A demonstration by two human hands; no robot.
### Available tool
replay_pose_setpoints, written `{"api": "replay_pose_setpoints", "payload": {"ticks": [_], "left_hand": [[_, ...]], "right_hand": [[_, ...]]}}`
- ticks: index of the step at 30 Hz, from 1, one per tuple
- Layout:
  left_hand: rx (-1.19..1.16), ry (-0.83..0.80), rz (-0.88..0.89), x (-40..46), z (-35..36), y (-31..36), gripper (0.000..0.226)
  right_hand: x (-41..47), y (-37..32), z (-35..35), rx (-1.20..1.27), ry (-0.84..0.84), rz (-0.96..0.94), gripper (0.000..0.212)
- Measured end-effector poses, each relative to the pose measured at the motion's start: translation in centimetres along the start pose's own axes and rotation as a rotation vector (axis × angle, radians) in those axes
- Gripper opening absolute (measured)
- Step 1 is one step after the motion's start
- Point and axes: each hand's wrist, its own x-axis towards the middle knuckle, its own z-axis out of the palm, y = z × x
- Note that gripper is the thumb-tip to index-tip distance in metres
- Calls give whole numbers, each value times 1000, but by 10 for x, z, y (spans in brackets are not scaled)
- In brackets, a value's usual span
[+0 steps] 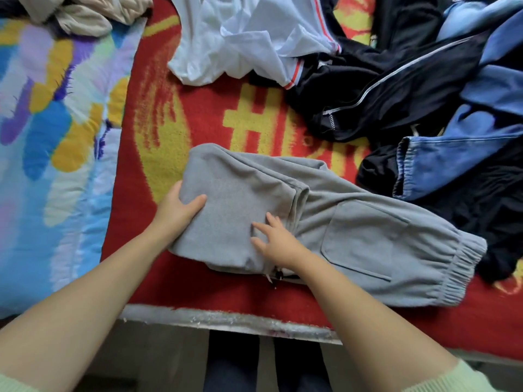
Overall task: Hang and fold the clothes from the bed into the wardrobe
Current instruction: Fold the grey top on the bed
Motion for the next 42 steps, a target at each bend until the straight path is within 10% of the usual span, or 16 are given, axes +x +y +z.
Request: {"api": "replay_pose_setpoints", "payload": {"ticks": [8, 11, 16, 21, 24, 30, 37, 42], "left_hand": [[474, -205, 419, -87, 71, 95, 66], [617, -249, 469, -116, 129, 112, 59], [456, -456, 447, -124, 201, 111, 62], [374, -55, 381, -81, 189, 69, 56], [419, -104, 149, -56, 167, 43, 68], [-71, -496, -73, -44, 174, 42, 79], [71, -526, 226, -92, 212, 122, 59], [294, -729, 495, -154, 289, 160, 84]], "right_hand": [[-51, -11, -67, 1124, 95, -127, 63], [-78, 14, -89, 1034, 291, -221, 40], [-90, 93, -103, 773, 631, 158, 25], [-71, 165, -77, 756, 839, 319, 31], [-77, 169, -61, 561, 1088, 233, 50], [-88, 150, -15, -46, 251, 65, 64], [-101, 161, -95, 1100, 337, 121, 54], [-159, 216, -139, 1443, 387, 0, 61]]}}
